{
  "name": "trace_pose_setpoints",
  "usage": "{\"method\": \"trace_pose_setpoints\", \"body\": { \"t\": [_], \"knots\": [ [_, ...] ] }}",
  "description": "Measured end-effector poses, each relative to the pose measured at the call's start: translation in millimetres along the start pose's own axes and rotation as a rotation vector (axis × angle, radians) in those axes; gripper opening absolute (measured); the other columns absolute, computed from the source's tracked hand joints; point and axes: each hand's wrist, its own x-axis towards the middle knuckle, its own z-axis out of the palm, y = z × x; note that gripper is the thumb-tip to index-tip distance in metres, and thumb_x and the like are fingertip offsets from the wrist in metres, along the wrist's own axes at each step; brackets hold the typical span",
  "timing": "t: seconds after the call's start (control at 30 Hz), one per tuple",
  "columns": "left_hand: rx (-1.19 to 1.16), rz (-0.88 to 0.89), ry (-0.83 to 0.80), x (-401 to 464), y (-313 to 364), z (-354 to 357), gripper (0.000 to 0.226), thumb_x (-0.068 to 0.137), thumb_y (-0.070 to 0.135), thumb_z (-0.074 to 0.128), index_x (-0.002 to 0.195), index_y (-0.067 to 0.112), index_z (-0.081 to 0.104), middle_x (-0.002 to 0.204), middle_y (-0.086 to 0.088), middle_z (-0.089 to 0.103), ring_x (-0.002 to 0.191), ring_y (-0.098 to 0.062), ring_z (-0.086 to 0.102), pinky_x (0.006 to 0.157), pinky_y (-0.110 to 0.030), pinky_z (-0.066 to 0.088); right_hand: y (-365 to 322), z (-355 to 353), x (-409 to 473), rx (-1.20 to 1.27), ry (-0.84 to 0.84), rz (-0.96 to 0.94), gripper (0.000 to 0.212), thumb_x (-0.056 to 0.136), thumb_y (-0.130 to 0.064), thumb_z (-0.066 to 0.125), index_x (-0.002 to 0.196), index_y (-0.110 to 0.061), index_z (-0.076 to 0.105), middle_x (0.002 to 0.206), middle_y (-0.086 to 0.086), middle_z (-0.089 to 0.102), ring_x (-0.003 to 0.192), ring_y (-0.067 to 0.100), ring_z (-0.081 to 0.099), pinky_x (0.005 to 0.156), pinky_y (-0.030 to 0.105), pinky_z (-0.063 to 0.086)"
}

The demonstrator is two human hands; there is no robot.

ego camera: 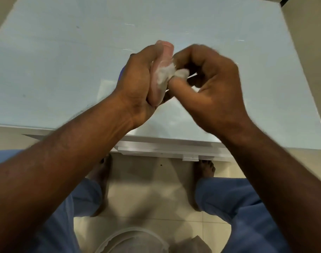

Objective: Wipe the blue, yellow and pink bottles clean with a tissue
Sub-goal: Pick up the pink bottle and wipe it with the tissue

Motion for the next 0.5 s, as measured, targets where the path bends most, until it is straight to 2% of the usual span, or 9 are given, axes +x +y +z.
{"method": "trace_pose_setpoints", "body": {
  "t": [0.03,0.1,0.2,0.23,0.27,0.3,0.33,0.4,0.5],
  "knots": [
    [0.032,-0.003,0.003,-0.6,-1.4,1.7,0.034,0.103,0.035,0.051,0.114,0.007,0.068,0.113,-0.01,0.076,0.108,-0.025,0.074,0.093,-0.04,0.059,1.9,-2.9,3.1,-0.007,0.065,0.023,0.009,0.094,-0.005,0.067,0.101,-0.003,0.073,0.095,0.004,0.073,0.084,0.012,0.07,0.068,0.016,0.055],
    [0.066,-0.022,0.02,-3.4,-3.5,4.3,0.035,0.103,0.036,0.053,0.125,0.013,0.065,0.123,-0.009,0.074,0.112,-0.024,0.072,0.098,-0.04,0.057,5.8,-5.2,5.8,-0.017,0.113,0.06,0.01,0.099,-0.009,0.066,0.106,-0.003,0.071,0.102,0.008,0.073,0.09,0.015,0.073,0.073,0.02,0.06],
    [0.01,-0.026,-0.011,-5.5,-0.4,5.2,0.025,0.105,0.03,0.049,0.102,0.013,0.067,0.097,-0.007,0.073,0.096,-0.023,0.073,0.09,-0.037,0.06,4.6,1.1,-0.4,-0.014,0.039,0.049,0.01,0.096,-0.007,0.07,0.104,-0.003,0.073,0.101,0.008,0.074,0.092,0.018,0.074,0.076,0.031,0.066],
    [-0.022,-0.038,-0.012,-6.5,2.2,5.3,0.025,0.105,0.028,0.048,0.086,0.015,0.059,0.082,-0.004,0.062,0.08,-0.02,0.065,0.078,-0.032,0.058,2.7,3.7,-3.1,-0.011,-0.017,0.027,0.009,0.093,-0.007,0.071,0.102,-0.004,0.074,0.098,0.007,0.075,0.09,0.02,0.074,0.075,0.035,0.066],
    [-0.033,-0.043,-0.003,-7.7,4.6,5.0,0.03,0.104,0.027,0.048,0.077,0.018,0.042,0.075,-0.003,0.04,0.068,-0.02,0.044,0.07,-0.028,0.05,0.6,5.7,-5.4,-0.012,-0.086,0.002,0.009,0.091,-0.01,0.073,0.099,-0.005,0.075,0.095,0.007,0.074,0.088,0.021,0.073,0.073,0.038,0.064],
    [-0.04,-0.043,0.005,-7.9,6.0,3.8,0.035,0.104,0.028,0.049,0.079,0.018,0.025,0.078,-0.005,0.021,0.069,-0.023,0.026,0.068,-0.028,0.042,-1.1,6.8,-6.8,-0.023,-0.161,-0.025,0.01,0.09,-0.013,0.074,0.097,-0.007,0.076,0.092,0.006,0.074,0.085,0.022,0.072,0.071,0.04,0.063],
    [-0.045,-0.047,0.003,-8.1,7.1,3.1,0.039,0.103,0.029,0.05,0.081,0.016,0.02,0.079,-0.006,0.016,0.069,-0.023,0.022,0.067,-0.029,0.041,-2.1,7.0,-7.1,-0.044,-0.227,-0.053,0.01,0.089,-0.016,0.074,0.095,-0.008,0.076,0.089,0.005,0.074,0.083,0.022,0.071,0.07,0.041,0.061],
    [-0.035,-0.067,0.011,-7.4,7.7,0.1,0.042,0.103,0.034,0.052,0.069,0.012,0.038,0.068,-0.005,0.041,0.061,-0.019,0.047,0.064,-0.029,0.051,-2.8,5.7,-6.5,-0.068,-0.274,-0.088,0.01,0.087,-0.016,0.073,0.092,-0.009,0.077,0.086,0.004,0.074,0.08,0.022,0.069,0.068,0.041,0.06],
    [-0.021,-0.034,-0.015,-3.0,5.5,-3.1,0.03,0.098,0.034,0.059,0.084,0.008,0.066,0.082,-0.009,0.068,0.084,-0.026,0.07,0.086,-0.038,0.058,-1.9,-0.1,-1.0,0.0,-0.072,-0.042,0.011,0.087,-0.009,0.068,0.093,-0.003,0.075,0.089,0.006,0.075,0.079,0.016,0.07,0.064,0.025,0.057]
  ]
}}
